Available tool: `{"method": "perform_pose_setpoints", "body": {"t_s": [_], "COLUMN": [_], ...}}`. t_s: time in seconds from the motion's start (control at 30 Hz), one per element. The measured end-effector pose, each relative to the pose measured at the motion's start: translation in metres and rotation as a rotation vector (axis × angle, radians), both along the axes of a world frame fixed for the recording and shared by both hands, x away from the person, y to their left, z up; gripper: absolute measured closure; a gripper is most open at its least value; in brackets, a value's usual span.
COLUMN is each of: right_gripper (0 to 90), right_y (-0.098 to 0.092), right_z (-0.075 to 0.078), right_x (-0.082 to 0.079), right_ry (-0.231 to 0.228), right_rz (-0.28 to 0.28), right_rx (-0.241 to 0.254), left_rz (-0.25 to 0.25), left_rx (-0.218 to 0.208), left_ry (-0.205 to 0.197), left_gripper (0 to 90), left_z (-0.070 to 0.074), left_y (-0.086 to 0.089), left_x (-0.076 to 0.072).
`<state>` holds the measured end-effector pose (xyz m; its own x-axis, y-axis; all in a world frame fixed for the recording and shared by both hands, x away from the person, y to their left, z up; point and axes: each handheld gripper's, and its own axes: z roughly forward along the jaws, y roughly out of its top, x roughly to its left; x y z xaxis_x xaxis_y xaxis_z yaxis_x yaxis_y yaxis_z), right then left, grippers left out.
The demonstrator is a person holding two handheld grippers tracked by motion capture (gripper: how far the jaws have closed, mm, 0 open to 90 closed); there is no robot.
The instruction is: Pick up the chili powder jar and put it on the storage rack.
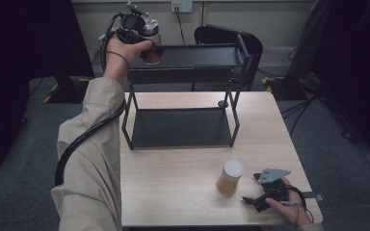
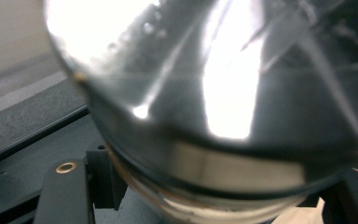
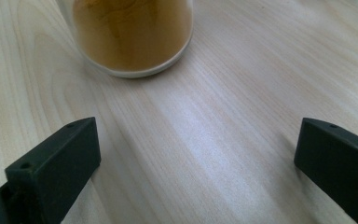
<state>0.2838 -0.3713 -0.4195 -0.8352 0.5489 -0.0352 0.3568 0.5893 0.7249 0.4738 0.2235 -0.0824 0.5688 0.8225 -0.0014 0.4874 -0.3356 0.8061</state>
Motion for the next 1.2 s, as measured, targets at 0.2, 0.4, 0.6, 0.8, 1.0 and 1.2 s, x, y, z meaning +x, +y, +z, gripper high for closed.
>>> {"method": "perform_pose_setpoints", "body": {"t_s": [0.2, 0.4, 0.6, 0.8, 1.0, 1.2], "right_gripper": [0.0, 0.0, 0.0, 0.0, 0.0, 0.0], "right_y": [0.0, 0.0, 0.0, 0.0, 0.0, 0.0], "right_z": [0.0, 0.0, 0.0, 0.0, 0.0, 0.0], "right_x": [0.0, 0.0, 0.0, 0.0, 0.0, 0.0], "right_ry": [0.0, 0.0, 0.0, 0.0, 0.0, 0.0], "right_rz": [0.0, 0.0, 0.0, 0.0, 0.0, -0.001], "right_rx": [0.0, 0.0, 0.0, 0.0, 0.0, 0.0], "left_rz": [0.021, 0.033, 0.034, 0.029, 0.041, 0.072], "left_rx": [0.0, 0.005, 0.002, 0.013, -0.001, -0.01], "left_ry": [0.003, 0.003, 0.0, -0.006, -0.015, -0.029], "left_gripper": [30.2, 30.2, 30.2, 30.1, 29.3, 13.1], "left_z": [-0.008, -0.012, -0.016, -0.017, -0.019, -0.015], "left_y": [-0.002, 0.0, 0.001, -0.001, -0.001, -0.004], "left_x": [0.007, 0.01, 0.011, 0.011, 0.009, -0.001]}}
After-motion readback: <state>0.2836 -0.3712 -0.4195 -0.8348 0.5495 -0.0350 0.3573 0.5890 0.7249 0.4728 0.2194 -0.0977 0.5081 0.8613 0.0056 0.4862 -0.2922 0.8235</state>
